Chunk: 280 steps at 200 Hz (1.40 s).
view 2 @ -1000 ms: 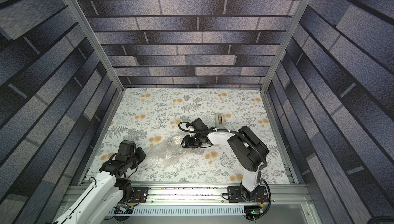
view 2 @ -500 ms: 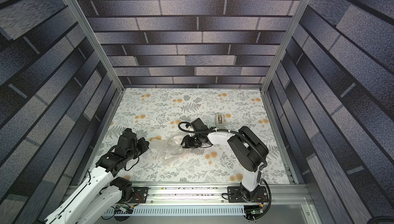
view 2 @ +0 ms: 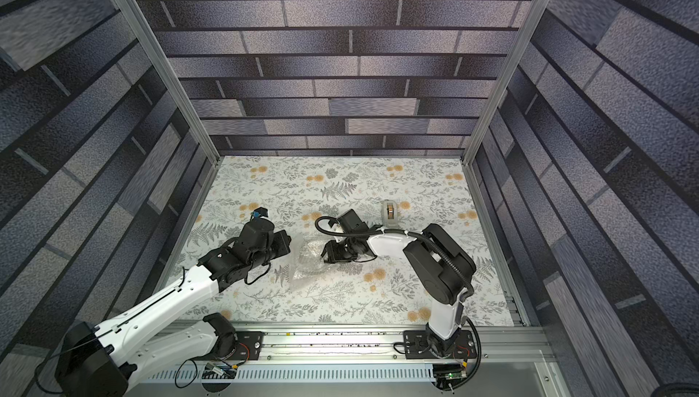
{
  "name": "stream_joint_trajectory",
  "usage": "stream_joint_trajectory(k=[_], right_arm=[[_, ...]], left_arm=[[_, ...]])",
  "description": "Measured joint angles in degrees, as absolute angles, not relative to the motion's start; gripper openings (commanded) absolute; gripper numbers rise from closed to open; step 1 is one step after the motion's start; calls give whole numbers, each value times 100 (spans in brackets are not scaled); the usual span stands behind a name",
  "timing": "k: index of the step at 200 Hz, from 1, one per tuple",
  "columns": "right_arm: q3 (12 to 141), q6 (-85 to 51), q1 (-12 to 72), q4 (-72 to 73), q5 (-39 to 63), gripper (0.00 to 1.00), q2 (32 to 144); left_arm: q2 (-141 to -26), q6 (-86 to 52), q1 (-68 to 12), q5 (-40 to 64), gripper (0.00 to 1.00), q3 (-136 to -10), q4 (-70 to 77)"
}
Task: Wrap bowls in bubble wrap
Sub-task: Wrap the bowl in bubble wrap.
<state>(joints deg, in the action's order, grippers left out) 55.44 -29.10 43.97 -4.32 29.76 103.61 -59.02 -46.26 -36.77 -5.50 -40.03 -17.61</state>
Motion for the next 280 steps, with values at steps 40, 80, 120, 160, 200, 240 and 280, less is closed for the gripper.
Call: stream_joint_trajectory(k=[40, 80, 120, 160, 200, 240, 280], right_arm=[[5546, -2862, 4403, -491, 2917, 43, 10361], [5546, -2862, 4403, -493, 2893, 43, 10379], [5561, -2862, 4403, -495, 2875, 43, 10429], [5566, -2860, 4403, -508, 2856, 43, 10440], [5566, -2864, 4405, -506, 2858, 44, 10440], [5564, -2928, 4434, -493, 2823, 62, 10438], [5446, -3006, 4410, -443, 2628, 74, 10228]], left_arm=[[-6613, -4539, -4202, -607, 0, -4278, -1343], [-6993, -4543, -4530, -602, 0, -4303, -1052], [-7137, -4609, -4737, -539, 0, -4298, -856], [-7290, -4757, -4908, -449, 0, -4150, -633], [-7358, -4952, -5030, -405, 0, -3732, -458], [-7356, -5092, -5092, -397, 0, -3489, -405], [-7356, -5111, -5096, -434, 0, -3457, -355]])
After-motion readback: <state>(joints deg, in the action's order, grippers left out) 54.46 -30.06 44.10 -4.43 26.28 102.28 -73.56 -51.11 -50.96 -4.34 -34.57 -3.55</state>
